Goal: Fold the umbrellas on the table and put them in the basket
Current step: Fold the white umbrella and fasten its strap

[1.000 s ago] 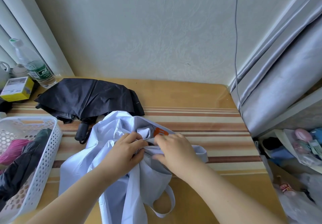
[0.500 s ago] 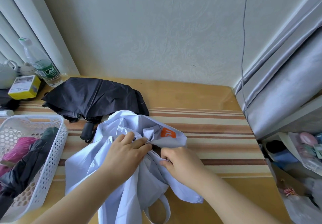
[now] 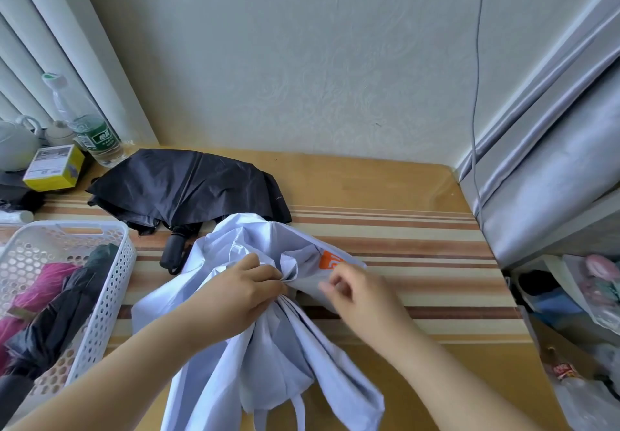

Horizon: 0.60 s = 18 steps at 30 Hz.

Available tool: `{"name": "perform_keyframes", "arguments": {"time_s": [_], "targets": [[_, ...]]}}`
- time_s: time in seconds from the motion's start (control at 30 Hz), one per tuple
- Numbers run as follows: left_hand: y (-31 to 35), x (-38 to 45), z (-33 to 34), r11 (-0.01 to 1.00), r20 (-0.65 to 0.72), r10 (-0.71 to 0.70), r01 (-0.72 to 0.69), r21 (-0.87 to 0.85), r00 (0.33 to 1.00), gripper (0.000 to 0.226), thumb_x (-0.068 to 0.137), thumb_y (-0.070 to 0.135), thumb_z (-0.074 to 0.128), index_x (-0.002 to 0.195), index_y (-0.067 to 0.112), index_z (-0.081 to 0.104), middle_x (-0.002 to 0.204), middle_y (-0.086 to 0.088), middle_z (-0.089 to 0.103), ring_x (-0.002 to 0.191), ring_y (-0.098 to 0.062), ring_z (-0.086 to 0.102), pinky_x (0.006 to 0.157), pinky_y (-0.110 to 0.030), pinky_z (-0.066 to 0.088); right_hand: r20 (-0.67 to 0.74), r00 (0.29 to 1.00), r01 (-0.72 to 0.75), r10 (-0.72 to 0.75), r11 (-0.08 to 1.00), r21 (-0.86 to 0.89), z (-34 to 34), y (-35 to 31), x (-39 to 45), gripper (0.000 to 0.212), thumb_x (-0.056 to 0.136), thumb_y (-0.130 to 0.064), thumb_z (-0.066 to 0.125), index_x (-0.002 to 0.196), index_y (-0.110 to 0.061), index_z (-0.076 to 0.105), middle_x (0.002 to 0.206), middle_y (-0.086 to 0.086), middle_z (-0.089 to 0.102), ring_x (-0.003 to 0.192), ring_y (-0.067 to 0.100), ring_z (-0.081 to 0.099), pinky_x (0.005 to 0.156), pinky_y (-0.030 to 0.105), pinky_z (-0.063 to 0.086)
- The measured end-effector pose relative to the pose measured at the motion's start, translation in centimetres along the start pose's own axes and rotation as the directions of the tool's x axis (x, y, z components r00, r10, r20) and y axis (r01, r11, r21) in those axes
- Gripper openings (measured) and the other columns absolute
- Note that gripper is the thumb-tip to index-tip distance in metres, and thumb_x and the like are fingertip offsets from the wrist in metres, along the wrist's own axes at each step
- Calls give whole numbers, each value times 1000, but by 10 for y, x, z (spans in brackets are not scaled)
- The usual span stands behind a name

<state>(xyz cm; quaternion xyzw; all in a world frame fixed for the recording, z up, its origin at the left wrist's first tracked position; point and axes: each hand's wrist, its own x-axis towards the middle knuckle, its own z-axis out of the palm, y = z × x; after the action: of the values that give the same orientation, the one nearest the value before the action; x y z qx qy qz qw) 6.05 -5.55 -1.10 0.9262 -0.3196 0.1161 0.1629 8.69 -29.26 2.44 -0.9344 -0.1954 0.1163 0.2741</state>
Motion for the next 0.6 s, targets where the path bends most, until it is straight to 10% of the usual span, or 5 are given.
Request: {"name": "perform_keyframes", "arguments": {"time_s": [0.23,0.43,0.6], "targets": [[6,3,-3,995,112,100,-98,-17,989,33,95,17,36,98,22,68,89,9,62,77,-12,36,66,-20,37,46,922,-387,386,922,24,-6,58,30,54,95,-41,55,142,-20,38,143,2,45,130,21,44,99,29,36],[19,2,-9,952,256,301,-307,-16,919,30,73,0,42,89,22,57,87,7,56,78,-16,38,57,-27,43,436,769,-498,468,866,-52,-4,66,34,101,80,-47,73,155,-29,7,154,5,35,128,25,49,91,30,45],[14,-5,-9,977,153,14,19,-212,988,29,87,16,47,116,21,48,102,13,52,91,-8,43,73,-18,43,539,684,-698,492,655,288,22,81,23,96,71,-34,79,151,-22,28,138,7,53,121,22,54,103,38,45]]}}
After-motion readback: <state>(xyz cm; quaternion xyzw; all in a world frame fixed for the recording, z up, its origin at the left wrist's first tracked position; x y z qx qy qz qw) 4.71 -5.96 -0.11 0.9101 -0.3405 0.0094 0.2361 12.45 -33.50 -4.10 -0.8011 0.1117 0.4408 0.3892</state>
